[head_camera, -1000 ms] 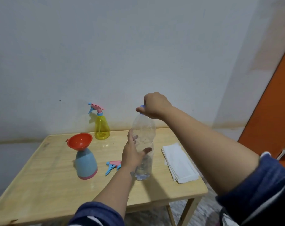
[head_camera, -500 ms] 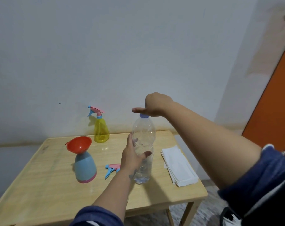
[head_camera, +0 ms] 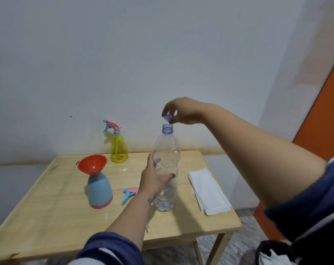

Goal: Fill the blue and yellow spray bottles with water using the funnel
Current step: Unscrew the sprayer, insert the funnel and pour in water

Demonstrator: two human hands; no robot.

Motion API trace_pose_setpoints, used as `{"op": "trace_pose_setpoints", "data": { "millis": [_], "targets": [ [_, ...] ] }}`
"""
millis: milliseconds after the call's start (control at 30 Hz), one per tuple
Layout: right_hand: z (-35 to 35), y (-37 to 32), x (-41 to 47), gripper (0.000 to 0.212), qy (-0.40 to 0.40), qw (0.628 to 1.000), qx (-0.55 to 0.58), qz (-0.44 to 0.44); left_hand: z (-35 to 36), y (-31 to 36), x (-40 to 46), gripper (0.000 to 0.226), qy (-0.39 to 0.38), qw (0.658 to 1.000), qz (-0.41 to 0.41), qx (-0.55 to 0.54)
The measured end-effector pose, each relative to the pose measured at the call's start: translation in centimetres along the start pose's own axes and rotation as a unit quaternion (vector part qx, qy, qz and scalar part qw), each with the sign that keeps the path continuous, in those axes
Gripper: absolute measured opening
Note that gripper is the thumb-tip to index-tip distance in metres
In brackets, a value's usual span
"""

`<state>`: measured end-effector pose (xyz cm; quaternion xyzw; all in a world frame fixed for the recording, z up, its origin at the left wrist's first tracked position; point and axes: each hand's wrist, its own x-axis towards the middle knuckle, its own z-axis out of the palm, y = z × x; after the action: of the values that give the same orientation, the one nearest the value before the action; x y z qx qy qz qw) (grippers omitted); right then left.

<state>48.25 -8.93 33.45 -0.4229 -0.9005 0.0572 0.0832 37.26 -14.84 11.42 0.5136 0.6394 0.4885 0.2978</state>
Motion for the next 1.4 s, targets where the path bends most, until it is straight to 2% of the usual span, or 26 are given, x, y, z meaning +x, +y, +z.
{"op": "trace_pose_setpoints", "data": {
  "millis": [133,233,433,600,767,900,1033,1133,1200,1300,1400],
  "targets": [
    [2.2,3.3,-0.8,0.031,0.089,0.981,0.141,0.098,-0.1,-0.3,0.0,0.108,0.000,1.000,0.008,-0.003],
    [7.1,6.3,-1.8,0.031,0.095,0.954,0.216,0.187,0.0,-0.5,0.1,0.108,-0.001,1.000,0.011,0.001],
    [19.7,9.1,-4.4,0.033,0.120,0.890,0.318,0.304,0.5,-1.1,0.1,0.105,0.015,1.000,0.022,0.000],
    [28.0,10.0,-6.6,0.040,0.071,0.855,0.379,0.346,0.9,-1.6,-0.1,0.103,0.034,0.999,0.018,-0.015],
    [31.8,9.4,-7.6,0.036,0.081,0.819,0.432,0.368,1.1,-1.8,0.0,0.103,0.044,0.999,0.016,-0.012],
    [32.7,9.4,-8.2,0.039,0.069,0.841,0.407,0.349,1.2,-1.7,0.0,0.104,0.048,0.999,0.015,-0.009],
    [30.7,9.0,-8.0,0.048,0.071,0.827,0.438,0.346,1.2,-1.6,-0.2,0.104,0.050,0.999,0.010,-0.010],
    [27.6,8.3,-7.3,0.044,0.118,0.838,0.450,0.283,1.2,-1.3,-0.4,0.108,0.047,0.999,0.008,-0.012],
    [25.3,7.3,-6.9,0.046,0.141,0.833,0.479,0.237,1.1,-1.2,-0.7,0.113,0.040,0.999,0.003,0.000],
    [23.2,5.7,-6.4,0.063,0.145,0.831,0.515,0.154,0.7,-1.7,-1.5,0.122,0.032,0.999,-0.013,0.010],
    [23.0,4.4,-6.0,0.081,0.123,0.847,0.510,0.086,-0.5,-2.9,-2.9,0.119,0.051,0.998,-0.036,0.028]
  ]
}}
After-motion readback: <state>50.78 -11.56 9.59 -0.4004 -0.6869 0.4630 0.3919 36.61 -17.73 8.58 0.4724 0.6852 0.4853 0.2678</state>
